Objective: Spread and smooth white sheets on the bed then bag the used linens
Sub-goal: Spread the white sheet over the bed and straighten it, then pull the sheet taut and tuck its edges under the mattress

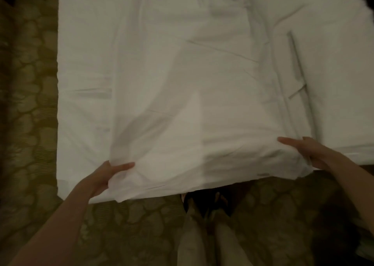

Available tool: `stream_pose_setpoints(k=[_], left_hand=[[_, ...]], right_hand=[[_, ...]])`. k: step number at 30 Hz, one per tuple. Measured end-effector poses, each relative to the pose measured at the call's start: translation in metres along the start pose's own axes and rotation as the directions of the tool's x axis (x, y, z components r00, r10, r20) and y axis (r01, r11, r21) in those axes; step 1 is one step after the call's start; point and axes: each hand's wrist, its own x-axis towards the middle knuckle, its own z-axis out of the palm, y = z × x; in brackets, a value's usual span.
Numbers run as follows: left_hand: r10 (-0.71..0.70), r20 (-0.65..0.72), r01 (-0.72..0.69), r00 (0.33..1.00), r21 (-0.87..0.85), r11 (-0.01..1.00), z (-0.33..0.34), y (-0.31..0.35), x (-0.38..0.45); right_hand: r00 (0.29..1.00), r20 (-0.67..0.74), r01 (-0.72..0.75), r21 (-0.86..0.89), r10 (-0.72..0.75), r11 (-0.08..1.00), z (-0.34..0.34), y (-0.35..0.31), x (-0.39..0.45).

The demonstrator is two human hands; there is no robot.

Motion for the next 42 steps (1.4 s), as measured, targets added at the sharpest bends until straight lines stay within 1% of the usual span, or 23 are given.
stream_pose_setpoints(k=[2, 3, 4, 7, 8, 11, 15, 18, 20, 22, 24, 28, 30, 31, 33, 36, 39, 42], left_hand=[[-0.008, 0.012, 0.007, 1.000, 0.105, 0.994, 0.009, -0.008, -0.005], [0.000, -0.019, 0.002, 1.000, 0.124, 0.992, 0.012, -0.010, -0.010], [0.016, -0.064, -0.008, 0.998, 0.131, 0.991, 0.014, -0.012, -0.013], [0.073, -0.148, -0.047, 0.986, 0.171, 0.984, 0.010, -0.019, -0.022], [0.082, -0.160, -0.050, 0.984, 0.194, 0.980, 0.009, -0.022, -0.026], [0.045, -0.196, 0.015, 0.980, 0.295, 0.955, 0.011, -0.037, -0.031], [0.022, -0.210, 0.053, 0.978, 0.348, 0.936, 0.023, -0.054, -0.027], [0.035, -0.216, 0.048, 0.976, 0.369, 0.928, 0.028, -0.059, -0.024], [0.045, -0.253, 0.056, 0.966, 0.381, 0.923, 0.024, -0.068, -0.023], [0.070, -0.310, 0.081, 0.948, 0.447, 0.891, 0.020, -0.078, -0.021], [0.093, -0.357, 0.094, 0.929, 0.474, 0.876, 0.021, -0.085, -0.017], [0.086, -0.407, 0.112, 0.909, 0.439, 0.892, 0.033, -0.081, -0.017], [0.093, -0.436, 0.110, 0.895, 0.420, 0.901, 0.039, -0.069, -0.028], [0.111, -0.441, 0.097, 0.891, 0.422, 0.901, 0.042, -0.060, -0.035], [0.157, -0.435, 0.045, 0.886, 0.420, 0.907, 0.046, -0.035, -0.054], [0.272, -0.379, -0.060, 0.885, 0.486, 0.872, 0.052, 0.011, -0.098], [0.402, -0.351, -0.165, 0.846, 0.545, 0.822, 0.059, 0.055, -0.150], [0.506, -0.312, -0.257, 0.804, 0.585, 0.769, 0.063, 0.085, -0.198]], right_hand=[[0.994, 0.083, -0.065, -0.059, 0.070, 0.996, 0.001, 0.009, -0.005], [0.990, 0.111, -0.071, -0.114, 0.084, 0.991, 0.002, 0.015, -0.004], [0.988, 0.134, -0.058, -0.164, 0.080, 0.985, 0.001, 0.020, -0.005], [0.978, 0.205, 0.003, -0.191, 0.037, 0.982, -0.003, 0.020, -0.010], [0.980, 0.198, 0.012, -0.200, 0.029, 0.980, -0.007, 0.019, -0.014], [0.988, 0.156, 0.042, -0.229, -0.006, 0.973, -0.019, 0.030, -0.011], [0.992, 0.122, 0.026, -0.259, 0.007, 0.966, -0.022, 0.059, 0.008], [0.993, 0.118, 0.040, -0.354, 0.002, 0.934, -0.022, 0.064, 0.015], [0.994, 0.112, 0.027, -0.377, 0.017, 0.926, -0.027, 0.068, 0.022], [0.998, 0.051, -0.010, -0.400, 0.034, 0.917, -0.031, 0.076, 0.028], [0.999, -0.041, -0.019, -0.457, 0.001, 0.889, -0.031, 0.089, 0.035], [0.987, -0.140, -0.007, -0.545, -0.083, 0.838, -0.019, 0.096, 0.026], [0.977, -0.161, 0.028, -0.565, -0.143, 0.825, -0.015, 0.082, 0.014], [0.970, -0.150, 0.073, -0.576, -0.192, 0.814, -0.012, 0.070, 0.004], [0.954, -0.085, 0.177, -0.615, -0.288, 0.769, -0.004, 0.039, -0.018], [0.908, 0.065, 0.335, -0.705, -0.413, 0.626, 0.016, -0.018, -0.063], [0.826, 0.179, 0.465, -0.753, -0.535, 0.466, 0.044, -0.070, -0.122], [0.722, 0.291, 0.561, -0.777, -0.627, 0.285, 0.067, -0.103, -0.179]])
